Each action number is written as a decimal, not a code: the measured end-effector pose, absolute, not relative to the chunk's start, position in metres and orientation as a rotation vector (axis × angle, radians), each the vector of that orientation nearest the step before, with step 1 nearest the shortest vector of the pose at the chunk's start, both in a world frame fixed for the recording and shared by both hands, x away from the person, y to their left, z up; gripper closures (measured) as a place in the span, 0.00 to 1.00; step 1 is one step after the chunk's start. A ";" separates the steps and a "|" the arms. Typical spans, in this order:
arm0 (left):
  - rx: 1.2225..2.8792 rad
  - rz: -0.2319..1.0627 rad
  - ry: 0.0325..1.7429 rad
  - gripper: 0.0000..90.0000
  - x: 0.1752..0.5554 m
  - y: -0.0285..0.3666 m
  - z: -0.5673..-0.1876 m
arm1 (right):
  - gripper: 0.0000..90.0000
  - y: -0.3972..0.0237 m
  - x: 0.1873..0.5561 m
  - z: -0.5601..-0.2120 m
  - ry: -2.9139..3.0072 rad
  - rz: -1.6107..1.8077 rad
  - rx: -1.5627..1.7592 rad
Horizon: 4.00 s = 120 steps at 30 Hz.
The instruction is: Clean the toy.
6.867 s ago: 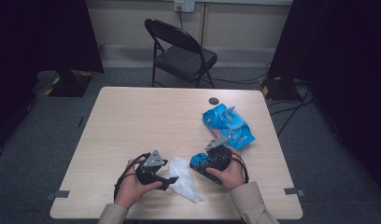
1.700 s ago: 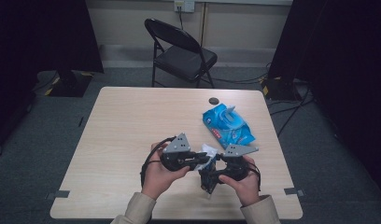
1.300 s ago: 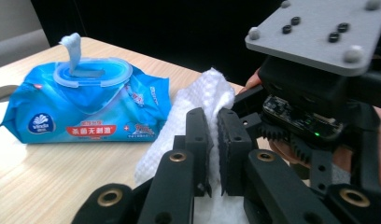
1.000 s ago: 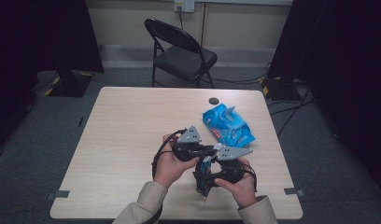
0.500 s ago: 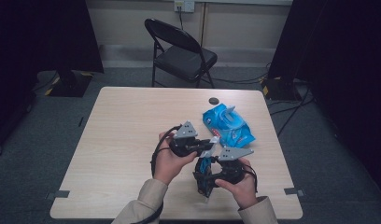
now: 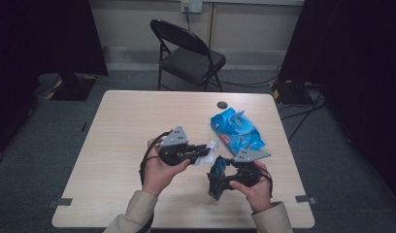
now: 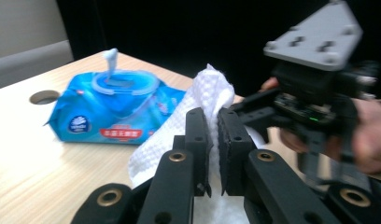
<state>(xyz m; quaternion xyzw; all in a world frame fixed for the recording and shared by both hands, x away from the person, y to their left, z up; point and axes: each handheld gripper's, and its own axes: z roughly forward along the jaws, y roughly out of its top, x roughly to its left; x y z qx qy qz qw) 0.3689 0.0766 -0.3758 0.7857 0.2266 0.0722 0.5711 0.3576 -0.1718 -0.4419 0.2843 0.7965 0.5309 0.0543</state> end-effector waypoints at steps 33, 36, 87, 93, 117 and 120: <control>1.909 0.130 0.475 0.93 0.376 0.040 -0.381 | 0.29 -0.170 0.349 -0.432 2.413 1.606 0.803; 1.908 0.127 0.494 0.93 0.380 0.038 -0.384 | 0.29 -0.167 0.347 -0.432 2.423 1.605 0.784; 1.899 0.133 0.468 0.93 0.374 0.031 -0.379 | 0.29 -0.168 0.347 -0.431 2.421 1.595 0.782; 1.871 0.125 0.519 0.92 0.380 0.033 -0.389 | 0.29 -0.168 0.346 -0.432 2.424 1.589 0.784; 1.894 0.102 0.574 0.92 0.370 0.047 -0.415 | 0.29 -0.177 0.348 -0.429 2.369 1.627 0.828; 1.894 0.094 0.578 0.93 0.368 0.049 -0.419 | 0.29 -0.177 0.349 -0.430 2.371 1.635 0.831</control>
